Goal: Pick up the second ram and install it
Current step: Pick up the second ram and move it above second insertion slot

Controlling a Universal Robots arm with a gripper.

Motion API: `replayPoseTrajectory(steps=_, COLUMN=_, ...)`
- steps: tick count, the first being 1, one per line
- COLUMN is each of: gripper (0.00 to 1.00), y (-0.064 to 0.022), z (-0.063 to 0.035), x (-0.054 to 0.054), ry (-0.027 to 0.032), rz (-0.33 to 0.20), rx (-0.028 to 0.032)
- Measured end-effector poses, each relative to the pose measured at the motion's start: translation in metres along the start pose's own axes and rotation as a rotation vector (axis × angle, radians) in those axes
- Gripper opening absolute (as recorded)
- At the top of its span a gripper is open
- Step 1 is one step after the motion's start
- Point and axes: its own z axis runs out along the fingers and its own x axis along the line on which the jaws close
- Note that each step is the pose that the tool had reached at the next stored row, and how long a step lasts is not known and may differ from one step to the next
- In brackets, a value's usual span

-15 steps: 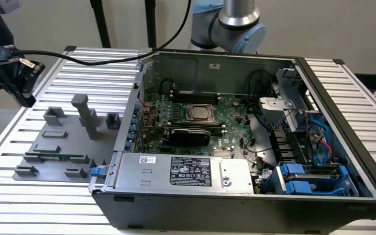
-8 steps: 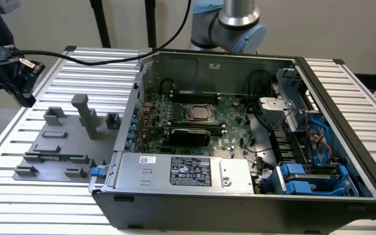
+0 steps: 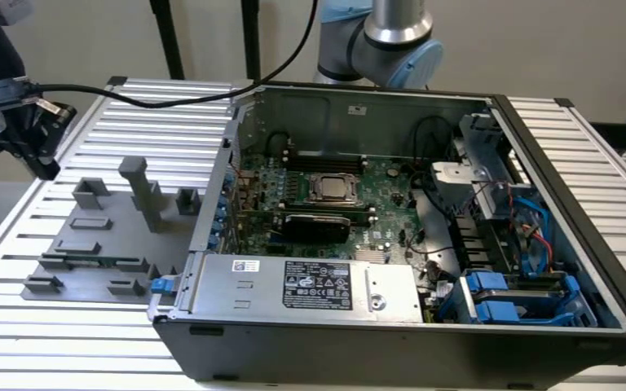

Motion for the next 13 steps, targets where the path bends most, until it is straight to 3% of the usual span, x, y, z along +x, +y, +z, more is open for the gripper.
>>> replayPoseTrajectory(steps=13, gripper=0.11, y=-0.0004, z=0.0079, x=0.0001, ry=0.0146, rz=-0.235, rx=-0.0032)
